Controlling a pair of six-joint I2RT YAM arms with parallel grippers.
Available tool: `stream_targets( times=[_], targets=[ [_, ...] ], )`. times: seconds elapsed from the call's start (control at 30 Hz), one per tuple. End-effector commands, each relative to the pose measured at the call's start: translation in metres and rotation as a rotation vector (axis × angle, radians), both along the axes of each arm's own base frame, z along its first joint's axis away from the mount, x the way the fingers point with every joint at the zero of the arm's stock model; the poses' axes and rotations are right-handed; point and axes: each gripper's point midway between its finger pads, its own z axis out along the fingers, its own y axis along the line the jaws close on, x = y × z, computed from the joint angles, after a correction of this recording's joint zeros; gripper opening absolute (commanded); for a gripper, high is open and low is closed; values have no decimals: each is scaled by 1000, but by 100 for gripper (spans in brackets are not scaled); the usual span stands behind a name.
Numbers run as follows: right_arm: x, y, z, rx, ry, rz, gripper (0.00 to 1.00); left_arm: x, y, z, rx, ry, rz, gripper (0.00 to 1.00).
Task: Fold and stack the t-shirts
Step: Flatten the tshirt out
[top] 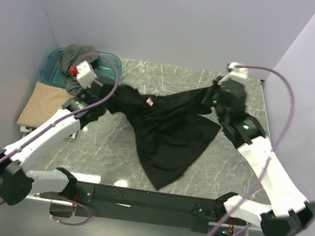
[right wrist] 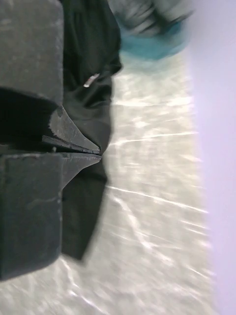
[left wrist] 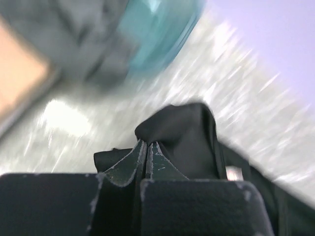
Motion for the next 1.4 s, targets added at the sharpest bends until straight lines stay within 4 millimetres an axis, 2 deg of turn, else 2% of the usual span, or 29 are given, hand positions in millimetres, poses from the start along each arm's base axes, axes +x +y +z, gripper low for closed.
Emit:
stream_targets(
  times=[0.0,0.03,0.1,0.13,0.17,0.2,0.23,0.27,0.3,0.33,0.37,0.4,0.43,0.5,0.53,0.6,0.63,0.73,0.83,0.9,0.97,1.07,1.1,1.17,1.2,1.23,1.27,1.3,1.37],
  targets=[
    [-21,-45,93,15,-231,-99,0,0,32,86,80,-187,114,1],
    [-32,-57,116,23,-282,-117,0,-2,35,114,71,-247,119,1],
    [-44,-70,137,26,-329,-141,0,-5,37,143,61,-315,111,1],
    [-54,-77,149,31,-354,-149,0,-8,38,163,44,-359,104,1],
    [-63,-84,170,46,-398,-166,0,-15,41,183,37,-408,98,1],
    [-70,-90,181,40,-423,-169,0,-19,42,196,25,-438,85,1],
    [-80,-95,192,44,-447,-170,0,-25,43,215,8,-481,79,1],
    [-92,-102,211,64,-490,-179,0,-36,49,233,0,-526,73,1],
    [-99,-107,220,59,-510,-182,0,-42,50,244,-14,-559,60,1],
    [-109,-113,228,66,-526,-182,0,-57,57,266,-37,-618,56,1],
    [-121,-118,242,83,-559,-181,0,-64,59,277,-50,-649,46,1],
    [-129,-118,249,87,-579,-159,0,-71,58,289,-70,-690,20,1],
    [-139,-121,255,94,-593,-145,0,-88,64,309,-84,-749,6,1],
    [-160,-122,273,115,-644,-90,0,-103,67,328,-105,-805,-19,1],
    [-176,-126,282,128,-672,-69,0,-119,69,347,-118,-860,-54,1],
    [-193,-126,289,134,-696,-22,0,-138,73,371,-136,-923,-83,1],
    [-207,-130,299,151,-728,-8,0,-147,72,380,-131,-952,-117,1],
    [-235,-133,310,176,-779,47,0,-170,73,404,-140,-1020,-174,1],
    [-247,-131,313,185,-796,89,0,-182,69,418,-146,-1062,-225,1],
    [-244,-129,310,182,-786,94,0,-179,62,420,-144,-1061,-259,1],
    [-234,-127,305,163,-764,77,0,-167,58,417,-138,-1041,-250,1],
    [-208,-127,293,122,-716,15,0,-136,52,401,-105,-974,-202,1],
    [-197,-126,292,109,-709,-5,0,-126,54,395,-94,-952,-163,1],
    [-173,-125,279,54,-663,-56,0,-97,47,380,-57,-888,-133,1],
    [-155,-126,274,32,-637,-108,0,-87,47,375,-45,-871,-100,1],
    [-140,-125,265,5,-602,-142,0,-67,40,365,-18,-832,-90,1],
    [-129,-126,260,-44,-580,-170,0,-56,38,361,-3,-815,-77,1],
    [-105,-120,251,-82,-540,-195,0,-34,31,351,24,-779,-62,1],
    [-81,-124,247,-123,-509,-227,0,-8,22,344,40,-746,-86,1]
  ],
)
